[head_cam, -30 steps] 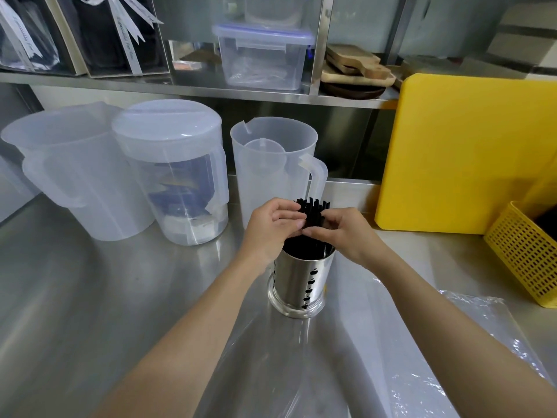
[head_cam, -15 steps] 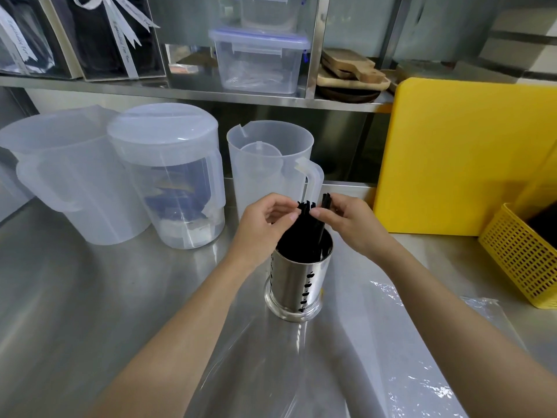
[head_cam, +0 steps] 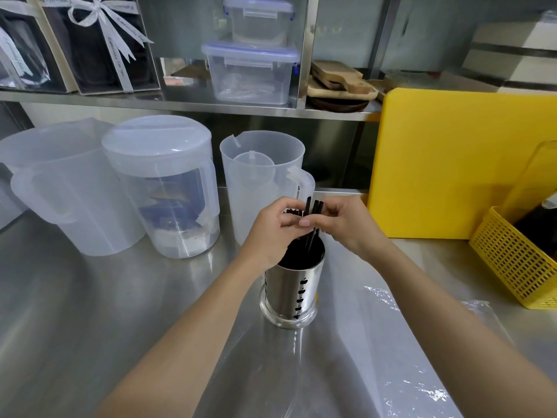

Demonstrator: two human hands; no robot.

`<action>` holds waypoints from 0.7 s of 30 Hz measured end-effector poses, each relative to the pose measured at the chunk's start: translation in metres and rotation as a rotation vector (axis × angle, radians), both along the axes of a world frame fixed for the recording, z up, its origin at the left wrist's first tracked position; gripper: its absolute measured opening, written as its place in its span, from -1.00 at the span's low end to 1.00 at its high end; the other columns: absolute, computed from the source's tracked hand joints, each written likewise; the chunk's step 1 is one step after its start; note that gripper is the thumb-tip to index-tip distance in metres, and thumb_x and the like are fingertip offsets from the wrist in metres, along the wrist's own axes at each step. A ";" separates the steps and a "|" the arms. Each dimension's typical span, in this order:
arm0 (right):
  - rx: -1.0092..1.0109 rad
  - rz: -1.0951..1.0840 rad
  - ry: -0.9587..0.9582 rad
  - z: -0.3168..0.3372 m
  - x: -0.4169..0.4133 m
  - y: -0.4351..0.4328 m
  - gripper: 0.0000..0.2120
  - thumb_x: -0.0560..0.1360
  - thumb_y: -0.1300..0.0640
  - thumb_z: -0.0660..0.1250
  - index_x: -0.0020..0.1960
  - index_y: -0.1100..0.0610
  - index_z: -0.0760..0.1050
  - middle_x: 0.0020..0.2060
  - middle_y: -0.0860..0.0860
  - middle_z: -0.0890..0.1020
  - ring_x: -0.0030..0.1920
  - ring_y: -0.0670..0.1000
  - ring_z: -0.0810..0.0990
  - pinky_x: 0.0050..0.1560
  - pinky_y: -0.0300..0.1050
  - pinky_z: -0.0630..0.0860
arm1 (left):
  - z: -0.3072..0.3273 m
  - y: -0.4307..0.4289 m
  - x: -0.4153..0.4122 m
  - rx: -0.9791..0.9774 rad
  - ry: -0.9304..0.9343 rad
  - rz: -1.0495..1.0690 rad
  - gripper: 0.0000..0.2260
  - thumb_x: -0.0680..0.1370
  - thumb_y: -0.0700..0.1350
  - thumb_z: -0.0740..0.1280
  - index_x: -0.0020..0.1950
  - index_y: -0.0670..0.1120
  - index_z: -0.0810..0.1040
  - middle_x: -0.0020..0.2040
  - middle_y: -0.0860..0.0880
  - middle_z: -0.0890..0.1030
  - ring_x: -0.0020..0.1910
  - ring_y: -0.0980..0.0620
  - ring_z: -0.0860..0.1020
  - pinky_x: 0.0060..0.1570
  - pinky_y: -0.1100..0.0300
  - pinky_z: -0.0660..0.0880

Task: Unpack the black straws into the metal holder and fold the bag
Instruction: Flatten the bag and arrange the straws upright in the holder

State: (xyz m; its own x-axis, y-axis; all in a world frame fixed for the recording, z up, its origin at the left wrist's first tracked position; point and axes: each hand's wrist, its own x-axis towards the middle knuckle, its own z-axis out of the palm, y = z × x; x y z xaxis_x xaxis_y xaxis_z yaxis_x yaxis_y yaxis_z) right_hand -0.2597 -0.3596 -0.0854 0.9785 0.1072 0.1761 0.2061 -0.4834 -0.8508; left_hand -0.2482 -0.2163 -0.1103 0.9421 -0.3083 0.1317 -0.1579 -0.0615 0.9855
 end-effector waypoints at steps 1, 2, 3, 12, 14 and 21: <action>0.001 -0.002 0.006 -0.001 0.000 0.000 -0.80 0.40 0.14 0.43 -0.36 0.07 0.48 -0.48 -0.06 0.50 -0.53 -0.26 0.48 -0.50 -0.50 0.33 | -0.001 0.001 0.000 -0.006 0.003 -0.005 -0.81 0.45 -0.27 0.39 0.02 -0.08 0.51 -0.19 -0.05 0.66 -0.17 0.04 0.65 0.02 0.19 0.57; 0.003 0.000 0.018 -0.001 0.000 0.000 -0.81 0.40 0.13 0.42 -0.35 0.10 0.49 -0.48 -0.04 0.49 -0.54 -0.25 0.47 -0.51 -0.49 0.32 | -0.002 0.002 0.000 -0.011 0.004 -0.008 -0.81 0.45 -0.28 0.38 0.00 -0.08 0.51 -0.19 -0.06 0.66 -0.16 0.03 0.65 0.03 0.17 0.57; 0.012 0.003 0.031 -0.002 0.000 0.001 -0.81 0.40 0.13 0.42 -0.33 0.15 0.50 -0.48 -0.02 0.49 -0.55 -0.24 0.46 -0.51 -0.48 0.32 | -0.002 0.002 0.000 -0.017 0.007 -0.008 -0.81 0.45 -0.30 0.37 -0.02 -0.06 0.51 -0.20 -0.05 0.66 -0.16 0.04 0.64 0.02 0.17 0.57; 0.067 -0.008 0.022 -0.007 0.002 0.004 -0.78 0.48 0.11 0.33 -0.34 0.10 0.48 -0.48 -0.05 0.47 -0.53 -0.23 0.46 -0.49 -0.47 0.33 | -0.007 0.005 0.001 -0.011 0.024 0.012 -0.75 0.47 -0.35 0.33 -0.04 0.00 0.50 -0.16 -0.06 0.65 -0.11 -0.02 0.64 0.08 0.07 0.56; 0.080 -0.046 -0.058 -0.005 0.002 0.003 -0.77 0.51 0.11 0.30 -0.33 0.04 0.47 -0.48 -0.08 0.47 -0.50 -0.25 0.46 -0.46 -0.47 0.34 | -0.008 0.007 0.002 0.016 -0.014 0.048 -0.71 0.47 -0.36 0.31 -0.05 0.05 0.48 -0.12 -0.03 0.64 -0.06 0.02 0.63 0.16 0.10 0.51; 0.072 -0.095 -0.256 0.028 0.004 -0.001 -0.70 0.50 0.06 0.30 -0.39 0.09 0.41 -0.50 -0.04 0.42 -0.49 -0.17 0.37 -0.43 -0.38 0.31 | 0.010 0.007 0.002 0.167 -0.252 0.105 -0.63 0.43 -0.07 0.43 0.20 0.02 0.45 0.13 0.07 0.56 0.16 0.13 0.50 0.24 0.31 0.36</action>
